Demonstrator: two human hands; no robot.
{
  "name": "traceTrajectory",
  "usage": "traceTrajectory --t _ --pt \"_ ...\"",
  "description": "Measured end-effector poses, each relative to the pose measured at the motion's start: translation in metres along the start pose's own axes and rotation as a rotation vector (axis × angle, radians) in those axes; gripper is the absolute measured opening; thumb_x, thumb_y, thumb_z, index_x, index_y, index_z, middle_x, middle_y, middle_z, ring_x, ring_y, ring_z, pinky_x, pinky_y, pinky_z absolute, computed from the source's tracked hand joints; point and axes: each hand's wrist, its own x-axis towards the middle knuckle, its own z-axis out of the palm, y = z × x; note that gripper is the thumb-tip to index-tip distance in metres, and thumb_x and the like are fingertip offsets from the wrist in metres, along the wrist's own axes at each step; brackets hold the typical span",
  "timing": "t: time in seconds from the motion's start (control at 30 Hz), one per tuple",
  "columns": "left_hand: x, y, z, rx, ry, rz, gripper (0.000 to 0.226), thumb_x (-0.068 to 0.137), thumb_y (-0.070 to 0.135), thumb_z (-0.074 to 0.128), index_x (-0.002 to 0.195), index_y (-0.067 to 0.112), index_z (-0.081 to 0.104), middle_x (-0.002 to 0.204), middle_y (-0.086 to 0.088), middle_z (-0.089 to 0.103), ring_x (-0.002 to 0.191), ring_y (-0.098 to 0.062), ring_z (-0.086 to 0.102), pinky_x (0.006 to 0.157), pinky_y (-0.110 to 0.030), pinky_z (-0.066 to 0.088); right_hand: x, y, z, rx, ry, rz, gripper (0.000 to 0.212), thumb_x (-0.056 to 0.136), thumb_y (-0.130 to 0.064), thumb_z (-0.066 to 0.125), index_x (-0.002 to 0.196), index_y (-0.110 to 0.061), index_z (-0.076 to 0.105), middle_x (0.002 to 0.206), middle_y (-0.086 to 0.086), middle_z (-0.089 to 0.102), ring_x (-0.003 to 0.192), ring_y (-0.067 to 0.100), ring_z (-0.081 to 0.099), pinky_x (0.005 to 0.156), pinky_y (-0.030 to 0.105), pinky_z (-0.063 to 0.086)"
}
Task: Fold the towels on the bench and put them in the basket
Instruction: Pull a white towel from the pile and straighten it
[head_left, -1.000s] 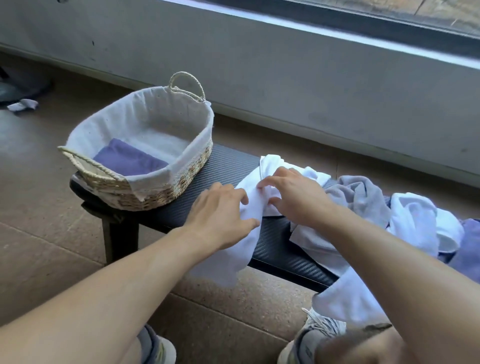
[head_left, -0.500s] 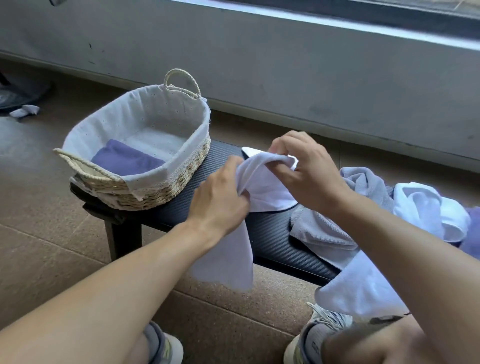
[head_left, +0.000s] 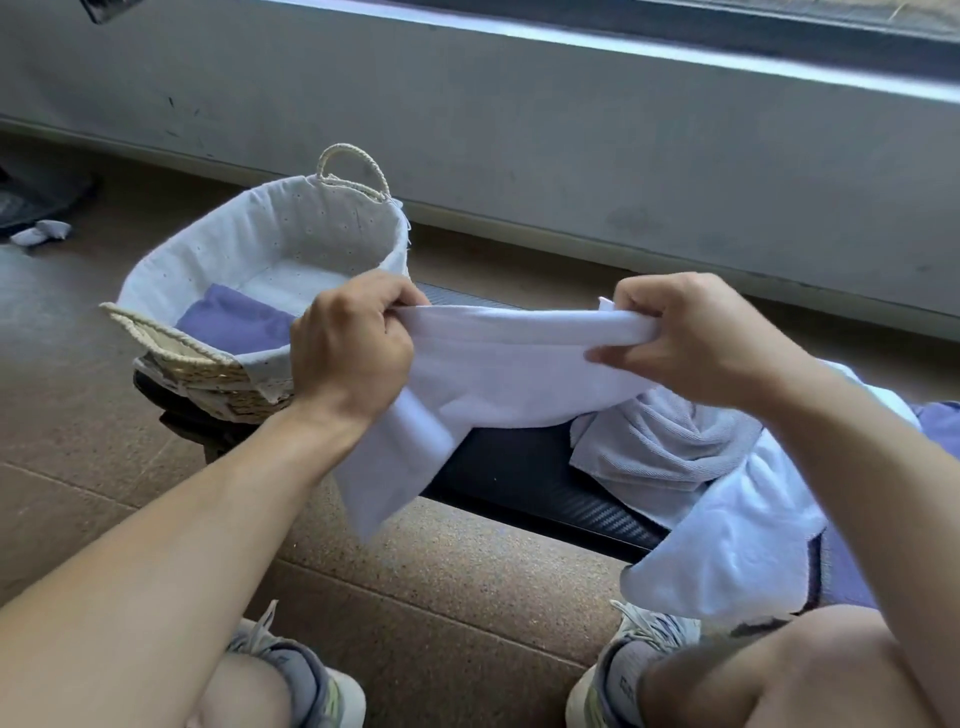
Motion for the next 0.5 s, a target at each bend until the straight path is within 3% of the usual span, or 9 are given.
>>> traceTrajectory --t 0.13,0.23,0.3,0.37,0.4,0.47,0.5 --pt "-0.003 0.000 0.005 -0.116 -0.234 -0.005 0.027 0.069 0.007 0.039 0.071 0.020 0.063 0.067 0.002 0.062 0.072 -0.029 0.058 0.061 -0.039 0.049 -0.003 0.006 0.006 0.353 0.547 0.060 0.027 0.078 -0.013 0.078 0.072 -0.016 0.052 0.057 -0.005 0.050 0.053 0.008 0.039 0.049 0.026 0.033" --pt "-0.006 0.022 0.003 -0.435 -0.481 -0.052 0.019 0.070 0.008 0.039 0.058 0.017 0.052 0.057 0.003 0.048 0.056 -0.015 0.043 0.051 -0.031 0.037 -0.005 -0.018 0.003 0.491 0.989 -0.088 0.018 0.083 0.001 0.070 0.088 -0.008 0.055 0.063 -0.007 0.043 0.055 -0.003 0.038 0.052 0.016 0.031" --pt "-0.005 0.034 -0.002 -0.721 -0.614 -0.181 0.017 0.067 0.005 0.041 0.059 0.008 0.056 0.062 -0.009 0.047 0.058 -0.020 0.039 0.052 -0.028 0.028 -0.010 -0.038 -0.004 0.475 1.154 -0.228 0.023 0.086 0.003 0.061 0.091 -0.014 0.047 0.074 -0.012 0.042 0.061 -0.008 0.041 0.060 0.009 0.031" --pt "-0.003 0.035 -0.003 -0.892 -0.700 -0.322 0.028 0.066 0.003 0.043 0.082 -0.017 0.054 0.070 -0.020 0.046 0.066 -0.025 0.039 0.059 -0.033 0.029 -0.015 -0.051 -0.007 0.445 1.172 -0.301 0.025 0.089 0.001 0.056 0.089 -0.021 0.045 0.077 -0.013 0.044 0.066 -0.006 0.041 0.065 0.013 0.033" --pt "-0.002 0.031 -0.001 -0.872 -0.719 -0.351 0.034 0.066 0.006 0.044 0.087 -0.021 0.052 0.072 -0.026 0.047 0.069 -0.027 0.040 0.063 -0.036 0.031 -0.016 -0.052 -0.008 0.417 1.118 -0.292 0.021 0.090 -0.001 0.056 0.086 -0.020 0.047 0.073 -0.014 0.045 0.064 -0.004 0.041 0.064 0.015 0.034" --pt "-0.004 0.019 0.009 -0.631 -0.694 -0.337 0.027 0.068 0.018 0.045 0.078 -0.001 0.061 0.070 -0.027 0.052 0.069 -0.022 0.049 0.069 -0.038 0.036 -0.011 -0.047 -0.005 0.322 0.843 -0.084 0.013 0.091 -0.016 0.063 0.080 -0.017 0.055 0.060 -0.013 0.049 0.058 0.001 0.045 0.057 0.018 0.037" --pt "-0.005 0.011 0.013 -0.437 -0.668 -0.314 0.020 0.070 0.026 0.046 0.074 0.013 0.061 0.068 -0.013 0.057 0.069 -0.021 0.053 0.069 -0.037 0.039 -0.006 -0.039 -0.001 0.240 0.628 0.097 0.015 0.089 -0.027 0.066 0.078 -0.019 0.059 0.060 -0.010 0.054 0.059 0.004 0.051 0.057 0.023 0.041"
